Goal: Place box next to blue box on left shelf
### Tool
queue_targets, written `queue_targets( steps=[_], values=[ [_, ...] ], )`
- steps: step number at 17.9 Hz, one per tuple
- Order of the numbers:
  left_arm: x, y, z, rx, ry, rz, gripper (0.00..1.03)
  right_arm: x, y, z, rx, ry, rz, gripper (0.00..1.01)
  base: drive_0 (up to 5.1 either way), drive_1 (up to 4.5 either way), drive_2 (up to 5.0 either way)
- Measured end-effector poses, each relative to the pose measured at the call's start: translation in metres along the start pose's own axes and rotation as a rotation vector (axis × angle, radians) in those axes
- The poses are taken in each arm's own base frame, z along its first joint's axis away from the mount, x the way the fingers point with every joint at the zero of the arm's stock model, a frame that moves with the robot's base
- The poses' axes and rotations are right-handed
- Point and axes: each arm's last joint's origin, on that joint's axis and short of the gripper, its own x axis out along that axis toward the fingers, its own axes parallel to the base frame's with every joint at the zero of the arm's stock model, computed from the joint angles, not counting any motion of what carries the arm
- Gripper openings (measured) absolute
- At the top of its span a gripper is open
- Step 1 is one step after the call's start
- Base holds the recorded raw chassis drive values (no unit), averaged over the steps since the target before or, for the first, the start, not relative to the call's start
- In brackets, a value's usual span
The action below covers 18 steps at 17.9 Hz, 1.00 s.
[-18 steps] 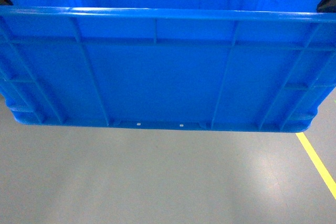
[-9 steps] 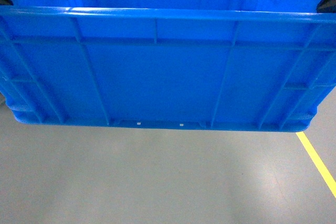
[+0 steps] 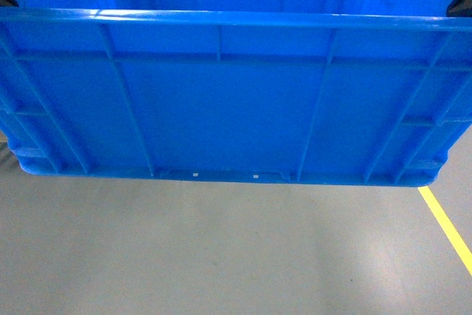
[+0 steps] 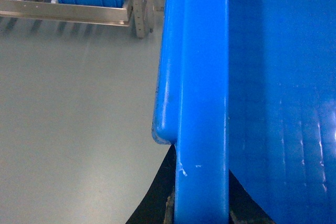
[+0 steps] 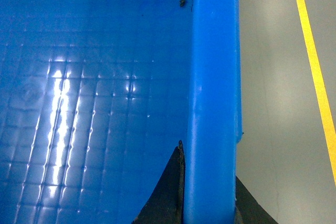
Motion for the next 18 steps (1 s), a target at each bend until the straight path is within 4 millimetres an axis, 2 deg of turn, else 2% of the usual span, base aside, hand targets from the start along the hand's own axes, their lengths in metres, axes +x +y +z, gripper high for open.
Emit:
queue_targets(
  steps=[18],
  values=[
    [0.0, 0.0, -0.0001, 0.001, 0.001, 0.0, 0.06, 0.0002, 0.0, -0.0002, 0.0, 0.002, 0.0, 0.08, 0.0, 4.24, -4.2]
  ],
)
